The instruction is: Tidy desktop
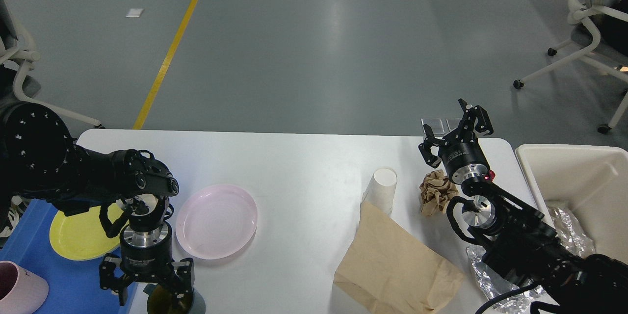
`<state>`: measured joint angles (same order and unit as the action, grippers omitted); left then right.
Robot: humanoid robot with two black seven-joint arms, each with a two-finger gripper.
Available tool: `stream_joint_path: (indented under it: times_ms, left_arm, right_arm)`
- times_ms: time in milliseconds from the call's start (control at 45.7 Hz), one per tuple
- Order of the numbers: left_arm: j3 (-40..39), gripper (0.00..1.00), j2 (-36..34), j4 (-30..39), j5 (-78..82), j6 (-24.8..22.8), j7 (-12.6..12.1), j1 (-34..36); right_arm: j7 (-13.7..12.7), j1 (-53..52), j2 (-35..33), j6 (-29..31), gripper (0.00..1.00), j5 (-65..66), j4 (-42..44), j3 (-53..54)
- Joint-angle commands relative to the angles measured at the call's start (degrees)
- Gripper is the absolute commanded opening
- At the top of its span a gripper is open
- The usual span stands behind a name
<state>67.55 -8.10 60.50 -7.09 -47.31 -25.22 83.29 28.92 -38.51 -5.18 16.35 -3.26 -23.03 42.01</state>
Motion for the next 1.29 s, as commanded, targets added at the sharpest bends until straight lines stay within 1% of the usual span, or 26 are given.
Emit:
stream_joint_path:
  times_ms: [0,22,131,219,284,416,503,525,744,831,919,1072,1268]
  left_arm:
    - [-1.72,0.7,0.46,-1.0,0.06,0.29,-0.09,-1.72]
    - [-1.72,0.65,0.54,-1.0,0.06,0.12,-0.09,-1.81]
    - [-1.9,0.47,0.54,-1.0,-0.03,-0.06,-0.62,-2.43]
    - [-1.9,0.38,0.54,-1.0,-0.03,-0.06,-0.8,-2.6]
    - [-1.9,0.29,0.46,-1.0,-0.03,-0.15,-0.71,-2.6]
    - [-1.9,0.15,0.46,-1.0,-0.2,-0.24,-0.62,-2.87]
    - [-1.81,0.02,0.46,-0.91,-0.38,-0.41,-0.62,-2.87]
    - [-1.81,0.0,0.37,-0.91,-0.47,-0.41,-0.62,-2.87]
    - [-1.81,0.0,-0.25,-0.83,-0.82,-0.85,-0.62,-2.08]
    - [-1.81,0.0,-0.69,-0.74,-0.91,-2.43,-0.53,-1.11]
    - [-1.72,0.0,-2.09,-0.74,-0.91,-3.84,-0.36,1.43]
    - [-1.72,0.0,-3.85,-0.74,-0.91,-3.93,-0.36,3.46]
    - [-1.81,0.0,-4.64,-0.83,-0.91,-3.93,-0.36,3.72]
  right_arm:
    - [0.0,0.01,0.0,0.0,1.0,0.0,0.0,0.0]
    - [0.0,0.01,0.0,0.0,1.0,0.0,0.0,0.0]
    - [0.0,0.01,0.0,0.0,1.0,0.0,0.0,0.0]
    - [0.0,0.01,0.0,0.0,1.0,0.0,0.0,0.0]
    - [0.0,0.01,0.0,0.0,1.0,0.0,0.0,0.0]
    - [0.0,0.01,0.0,0.0,1.0,0.0,0.0,0.0]
    - [0.0,-0.07,0.0,0.0,1.0,0.0,0.0,0.0]
    - [0.0,0.01,0.0,0.0,1.0,0.0,0.0,0.0]
    - [0.0,0.01,0.0,0.0,1.0,0.0,0.0,0.0]
    - [0.0,0.01,0.0,0.0,1.0,0.0,0.0,0.0]
    - [0.0,0.01,0.0,0.0,1.0,0.0,0.0,0.0]
    - [0.0,0.01,0.0,0.0,1.0,0.0,0.0,0.0]
    - [0.0,0.01,0.0,0.0,1.0,0.0,0.0,0.0]
